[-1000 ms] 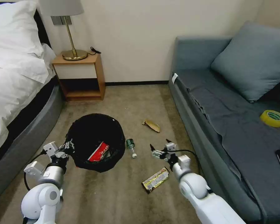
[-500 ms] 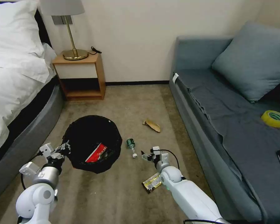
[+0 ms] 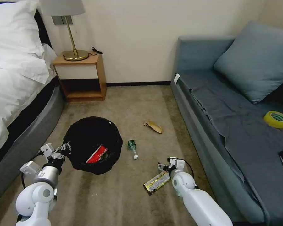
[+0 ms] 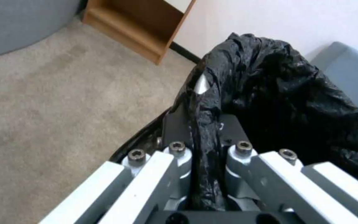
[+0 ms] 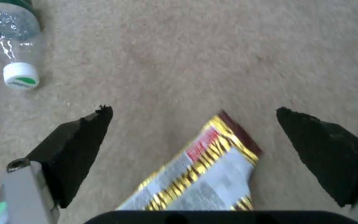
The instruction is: Pick up the trash bin, then pick up the garbage on the floor and place it into the trash bin.
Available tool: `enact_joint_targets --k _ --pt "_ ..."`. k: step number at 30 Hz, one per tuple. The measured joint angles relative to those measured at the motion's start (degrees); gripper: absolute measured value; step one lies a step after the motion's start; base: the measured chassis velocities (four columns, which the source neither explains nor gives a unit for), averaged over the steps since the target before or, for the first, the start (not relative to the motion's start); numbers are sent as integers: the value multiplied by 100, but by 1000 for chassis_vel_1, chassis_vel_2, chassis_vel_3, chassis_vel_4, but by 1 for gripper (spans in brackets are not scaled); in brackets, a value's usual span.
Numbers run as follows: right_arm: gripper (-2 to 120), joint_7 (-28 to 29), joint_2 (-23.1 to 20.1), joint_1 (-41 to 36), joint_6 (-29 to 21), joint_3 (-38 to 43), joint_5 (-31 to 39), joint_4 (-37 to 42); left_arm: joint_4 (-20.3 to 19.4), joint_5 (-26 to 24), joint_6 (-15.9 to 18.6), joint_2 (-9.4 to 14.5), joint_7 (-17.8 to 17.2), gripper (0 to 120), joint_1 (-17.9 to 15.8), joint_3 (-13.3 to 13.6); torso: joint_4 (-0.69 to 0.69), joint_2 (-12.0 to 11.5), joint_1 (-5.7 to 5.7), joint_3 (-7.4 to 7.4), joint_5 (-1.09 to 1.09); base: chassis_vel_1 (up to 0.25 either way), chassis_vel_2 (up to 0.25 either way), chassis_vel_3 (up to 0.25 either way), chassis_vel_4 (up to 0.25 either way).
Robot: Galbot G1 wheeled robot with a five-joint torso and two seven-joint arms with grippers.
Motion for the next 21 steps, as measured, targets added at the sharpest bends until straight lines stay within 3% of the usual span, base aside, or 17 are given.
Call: enact_joint_targets --k 8,21 --pt "100 -235 -197 -308 -86 280 58 182 20 99 2 -103 32 5 26 12 -1 1 0 0 1 0 0 0 0" --pt "100 -583 -122 -373 -91 316 26 -123 -45 289 -26 -255 88 5 163 31 0 1 0 0 0 0 0 0 0"
